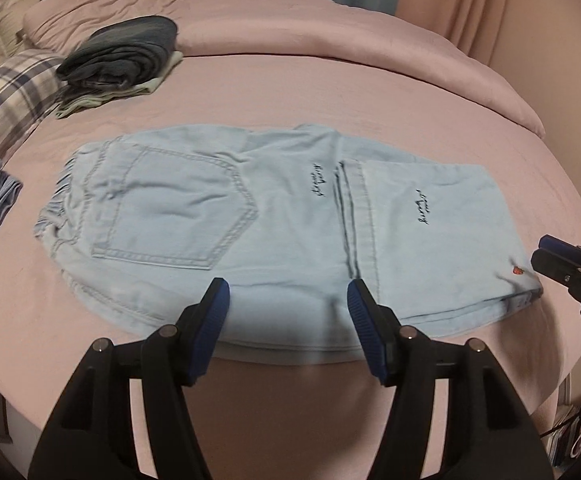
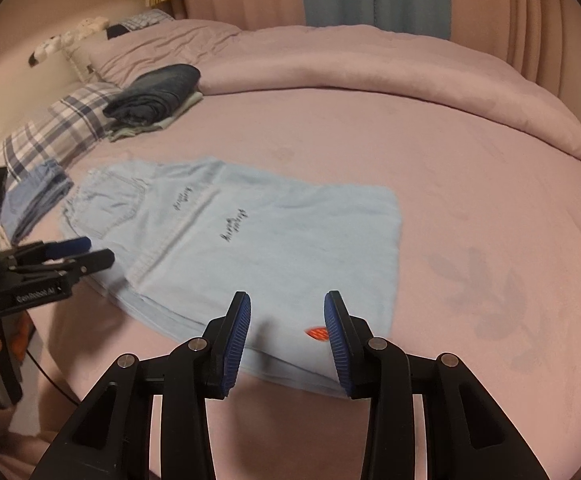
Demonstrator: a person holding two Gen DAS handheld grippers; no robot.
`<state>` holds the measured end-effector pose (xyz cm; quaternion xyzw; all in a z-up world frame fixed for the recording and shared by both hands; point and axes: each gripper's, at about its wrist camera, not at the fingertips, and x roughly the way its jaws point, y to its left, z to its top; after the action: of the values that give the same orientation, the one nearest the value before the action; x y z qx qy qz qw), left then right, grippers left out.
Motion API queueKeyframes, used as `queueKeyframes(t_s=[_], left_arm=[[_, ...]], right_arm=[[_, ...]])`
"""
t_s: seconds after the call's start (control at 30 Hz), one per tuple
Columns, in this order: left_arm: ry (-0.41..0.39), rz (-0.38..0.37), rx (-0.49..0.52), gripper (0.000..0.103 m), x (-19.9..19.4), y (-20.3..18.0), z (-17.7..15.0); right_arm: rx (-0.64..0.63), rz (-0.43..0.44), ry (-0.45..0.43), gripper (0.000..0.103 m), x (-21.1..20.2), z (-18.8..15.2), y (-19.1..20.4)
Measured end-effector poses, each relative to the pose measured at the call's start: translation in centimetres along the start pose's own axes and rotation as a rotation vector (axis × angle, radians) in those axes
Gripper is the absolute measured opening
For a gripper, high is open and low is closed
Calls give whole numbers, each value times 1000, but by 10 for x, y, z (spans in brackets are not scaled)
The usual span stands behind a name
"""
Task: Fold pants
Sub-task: 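Grasp the waistband end of the jeans with the left tool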
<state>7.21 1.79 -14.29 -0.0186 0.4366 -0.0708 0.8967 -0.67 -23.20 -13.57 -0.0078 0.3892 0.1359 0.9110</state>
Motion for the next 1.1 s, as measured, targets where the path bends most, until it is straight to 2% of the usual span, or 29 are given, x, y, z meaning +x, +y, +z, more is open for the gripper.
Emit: queueKeyframes(t_s=[0.33,0.47,0.6,0.77,0.87,1.1], left_arm=[[-11,25,-52,62,-7,25,-1],[-2,8,-102,62,-7,41,-5],[19,-107,-257,62,-10,76,-14],[43,-148,-435,62,-11,125,-34],[58,-248,-561,62,-7,146,-45],[50,-391,-737,67,11,164,-42]], right_arm=[[-16,48,11,39,13,16,27],[-32,71,23,39,22,21,41],[-56,95,40,39,33,26,57],[-93,133,59,39,45,29,78],[-109,143,70,39,51,28,85],[-99,155,82,39,55,28,87]])
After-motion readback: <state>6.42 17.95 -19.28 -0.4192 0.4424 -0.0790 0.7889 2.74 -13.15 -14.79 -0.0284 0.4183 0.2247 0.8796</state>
